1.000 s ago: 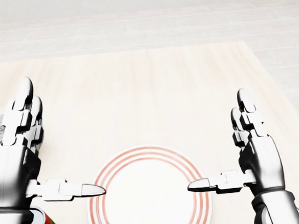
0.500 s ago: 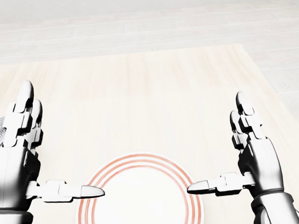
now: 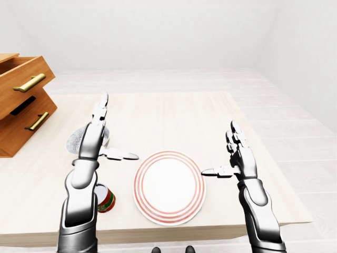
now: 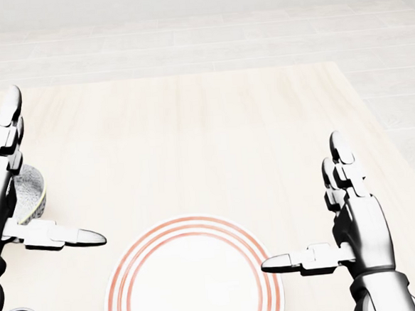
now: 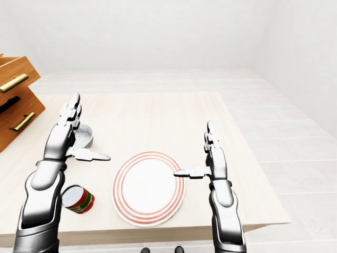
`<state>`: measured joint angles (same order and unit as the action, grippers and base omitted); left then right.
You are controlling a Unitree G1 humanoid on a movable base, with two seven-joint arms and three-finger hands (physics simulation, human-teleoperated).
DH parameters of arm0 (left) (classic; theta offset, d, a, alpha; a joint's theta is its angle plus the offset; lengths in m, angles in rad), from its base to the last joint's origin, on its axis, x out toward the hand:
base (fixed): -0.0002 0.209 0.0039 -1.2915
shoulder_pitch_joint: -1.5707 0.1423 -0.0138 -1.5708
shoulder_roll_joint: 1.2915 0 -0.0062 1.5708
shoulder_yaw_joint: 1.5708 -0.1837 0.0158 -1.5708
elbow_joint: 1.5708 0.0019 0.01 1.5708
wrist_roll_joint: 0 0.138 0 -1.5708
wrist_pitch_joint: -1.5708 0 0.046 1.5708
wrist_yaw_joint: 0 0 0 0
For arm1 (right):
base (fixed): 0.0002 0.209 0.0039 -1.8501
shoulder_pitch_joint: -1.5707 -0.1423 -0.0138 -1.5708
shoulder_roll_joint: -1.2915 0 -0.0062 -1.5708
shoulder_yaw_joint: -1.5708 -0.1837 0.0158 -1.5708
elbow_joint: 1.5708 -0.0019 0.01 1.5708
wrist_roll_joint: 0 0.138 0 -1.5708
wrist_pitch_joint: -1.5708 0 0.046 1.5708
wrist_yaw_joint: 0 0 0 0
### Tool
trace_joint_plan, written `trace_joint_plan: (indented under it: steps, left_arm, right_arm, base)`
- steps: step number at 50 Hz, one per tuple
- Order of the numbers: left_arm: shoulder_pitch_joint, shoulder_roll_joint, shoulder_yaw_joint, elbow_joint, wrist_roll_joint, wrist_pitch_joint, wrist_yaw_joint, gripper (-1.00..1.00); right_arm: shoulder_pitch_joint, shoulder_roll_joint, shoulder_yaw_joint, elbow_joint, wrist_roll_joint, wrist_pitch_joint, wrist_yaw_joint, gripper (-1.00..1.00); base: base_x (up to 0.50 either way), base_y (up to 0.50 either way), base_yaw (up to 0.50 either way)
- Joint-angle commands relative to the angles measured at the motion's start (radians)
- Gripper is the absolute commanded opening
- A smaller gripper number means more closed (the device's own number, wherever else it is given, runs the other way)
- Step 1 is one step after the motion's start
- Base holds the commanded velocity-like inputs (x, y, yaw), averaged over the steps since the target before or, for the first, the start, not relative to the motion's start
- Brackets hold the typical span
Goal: Put the bowl on the plate.
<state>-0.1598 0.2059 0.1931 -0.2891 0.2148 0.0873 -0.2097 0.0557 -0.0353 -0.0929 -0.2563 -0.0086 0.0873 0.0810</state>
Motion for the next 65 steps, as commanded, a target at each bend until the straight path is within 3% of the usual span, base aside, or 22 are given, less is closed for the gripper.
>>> trace_joint_plan:
  steps: [1,13,20,22,23,25,30,37,48,65]
  left_arm:
    - [-0.184,0.159,0.080,0.204,0.091,0.000,-0.059,1.00]
    - [-0.320,0.273,0.059,0.528,0.226,0.000,-0.031,1.00]
    - [-0.401,0.325,0.029,0.703,0.330,-0.083,-0.005,1.00]
    - [-0.409,0.326,0.030,0.721,0.335,-0.089,-0.005,1.00]
    - [-0.412,0.343,0.028,0.746,0.354,-0.112,0.007,1.00]
    - [-0.413,0.350,0.030,0.762,0.363,-0.118,0.004,1.00]
    - [-0.390,0.370,0.042,0.795,0.376,-0.175,0.011,1.00]
    - [-0.357,0.367,0.056,0.804,0.378,-0.175,0.015,1.00]
    - [-0.324,0.370,0.033,0.813,0.482,-0.175,0.042,1.00]
    - [-0.383,0.345,-0.014,0.966,0.567,-0.175,0.149,1.00]
  right_arm:
    - [0.000,0.001,-0.002,-0.010,-0.007,0.000,-0.006,1.00]
    - [0.002,0.001,-0.008,-0.027,-0.004,0.000,-0.007,1.00]
    - [0.004,0.000,-0.015,-0.051,0.002,0.000,-0.006,1.00]
    - [0.006,0.000,-0.015,-0.053,0.002,0.000,-0.007,1.00]
    - [0.013,0.001,-0.014,-0.056,0.001,0.000,-0.005,1.00]
    - [0.015,0.001,-0.015,-0.056,0.001,0.000,-0.006,1.00]
    - [0.023,0.004,-0.016,-0.061,0.002,0.000,-0.006,1.00]
    - [0.025,0.007,-0.016,-0.052,0.003,0.000,-0.007,1.00]
    - [0.024,0.009,-0.010,-0.036,0.006,0.000,-0.010,1.00]
    - [0.033,0.009,-0.007,-0.032,0.007,0.000,-0.011,1.00]
  base:
    - [0.00,0.00,0.00]
    - [0.00,0.00,0.00]
    - [0.00,0.00,0.00]
    - [0.00,0.00,0.00]
    - [0.00,0.00,0.00]
    - [0.00,0.00,0.00]
    - [0.00,0.00,0.00]
    - [0.00,0.00,0.00]
    - [0.00,0.00,0.00]
    - [0.00,0.00,0.00]
